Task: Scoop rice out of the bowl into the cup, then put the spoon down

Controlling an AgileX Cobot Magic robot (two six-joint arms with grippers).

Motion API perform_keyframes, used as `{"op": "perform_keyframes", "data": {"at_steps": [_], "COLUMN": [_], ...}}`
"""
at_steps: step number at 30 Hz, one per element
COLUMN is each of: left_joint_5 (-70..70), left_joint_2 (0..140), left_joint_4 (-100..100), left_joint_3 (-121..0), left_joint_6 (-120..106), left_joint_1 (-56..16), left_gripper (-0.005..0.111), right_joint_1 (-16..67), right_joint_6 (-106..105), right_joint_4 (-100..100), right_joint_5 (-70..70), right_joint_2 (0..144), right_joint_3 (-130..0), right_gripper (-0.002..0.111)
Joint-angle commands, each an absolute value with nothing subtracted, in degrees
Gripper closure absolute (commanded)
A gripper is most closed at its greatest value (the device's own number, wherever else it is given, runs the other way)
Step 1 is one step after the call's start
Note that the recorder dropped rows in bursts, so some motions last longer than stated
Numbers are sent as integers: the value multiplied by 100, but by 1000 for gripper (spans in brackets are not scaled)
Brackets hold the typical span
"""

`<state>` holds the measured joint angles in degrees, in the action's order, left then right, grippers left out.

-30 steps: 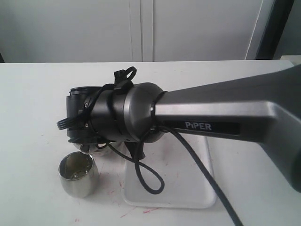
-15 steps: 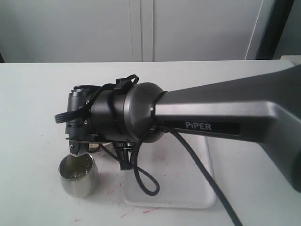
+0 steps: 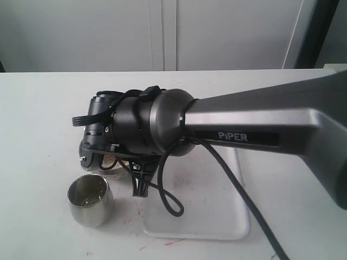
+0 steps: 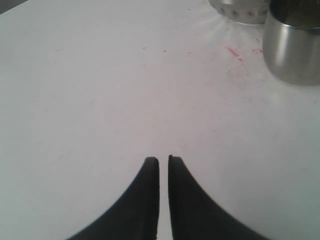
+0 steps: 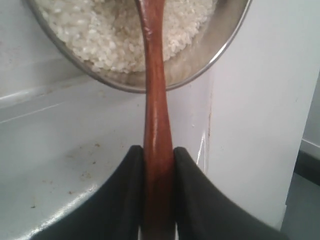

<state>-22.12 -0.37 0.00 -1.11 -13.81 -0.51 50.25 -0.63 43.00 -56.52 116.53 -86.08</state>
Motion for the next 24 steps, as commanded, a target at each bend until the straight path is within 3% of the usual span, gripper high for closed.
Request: {"op": "perform_keyframes", "data": {"at_steps": [1, 24], "left_joint_5": [-2488, -2488], "left_joint_2": [0, 0], "left_joint_4": [-32, -32], "left_joint_3": [-58, -58], "left_joint_6": [-1347, -1347], "left_joint_1": [-74, -74], "left_gripper": [92, 92], "right_joint_1": [4918, 4671], "right_joint_6": [67, 303], "right_joint_4": [4268, 3383], "right_joint_5": [-5666, -5300], "right_joint_2": [11668, 11172], "right_joint_3": [-8592, -8584], "right_gripper": [108, 108]}}
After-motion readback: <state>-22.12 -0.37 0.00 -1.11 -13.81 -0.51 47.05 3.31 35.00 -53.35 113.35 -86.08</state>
